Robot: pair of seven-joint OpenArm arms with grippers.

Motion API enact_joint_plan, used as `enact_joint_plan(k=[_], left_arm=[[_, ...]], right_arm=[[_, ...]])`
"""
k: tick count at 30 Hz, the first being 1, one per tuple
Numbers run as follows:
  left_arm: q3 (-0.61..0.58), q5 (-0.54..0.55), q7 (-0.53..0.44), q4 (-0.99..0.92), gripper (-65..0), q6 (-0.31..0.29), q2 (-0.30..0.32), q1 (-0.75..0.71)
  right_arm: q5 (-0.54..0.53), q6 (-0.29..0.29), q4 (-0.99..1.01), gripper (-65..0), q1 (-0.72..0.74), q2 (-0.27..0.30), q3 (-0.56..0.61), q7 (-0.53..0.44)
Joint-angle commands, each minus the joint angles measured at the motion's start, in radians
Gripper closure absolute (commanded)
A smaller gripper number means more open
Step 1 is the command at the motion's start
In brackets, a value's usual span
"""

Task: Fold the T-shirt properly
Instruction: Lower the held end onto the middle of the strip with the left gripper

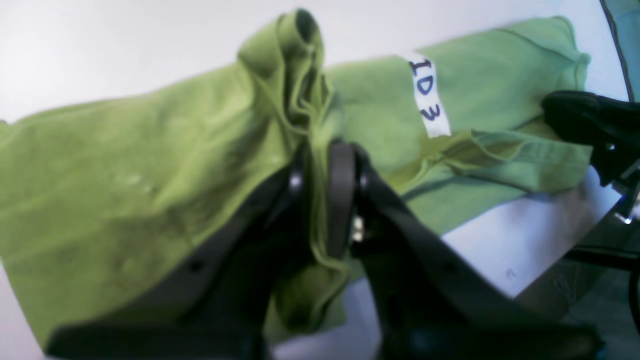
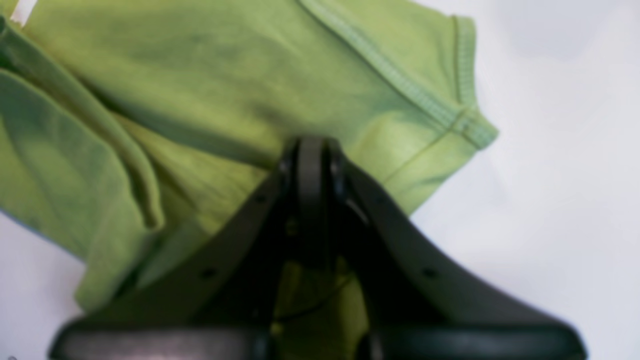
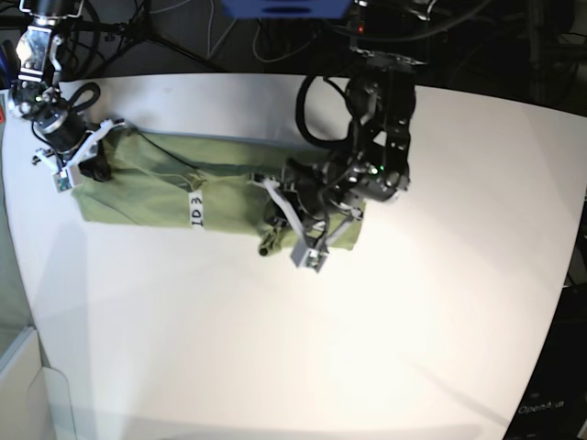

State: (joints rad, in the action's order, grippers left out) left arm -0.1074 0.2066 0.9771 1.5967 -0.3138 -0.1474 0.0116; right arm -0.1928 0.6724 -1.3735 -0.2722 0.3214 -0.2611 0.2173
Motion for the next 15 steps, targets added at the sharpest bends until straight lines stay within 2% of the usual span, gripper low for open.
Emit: enact_joint_plan(k=[1, 15], left_arm=[[-0.002, 0.015, -0.025, 0.001, -2.6, -0.005, -0.01, 0.021], [-0.007, 0.049, -0.086, -0.108, -2.6, -0.005, -0.01, 0.031]], right_arm=[[-0.012, 0.002, -0.011, -0.7, 0.003, 0.017, -0.004, -0.012], [-0.012, 0.002, -0.013, -0.7, 0.001, 0.017, 0.01, -0.012]])
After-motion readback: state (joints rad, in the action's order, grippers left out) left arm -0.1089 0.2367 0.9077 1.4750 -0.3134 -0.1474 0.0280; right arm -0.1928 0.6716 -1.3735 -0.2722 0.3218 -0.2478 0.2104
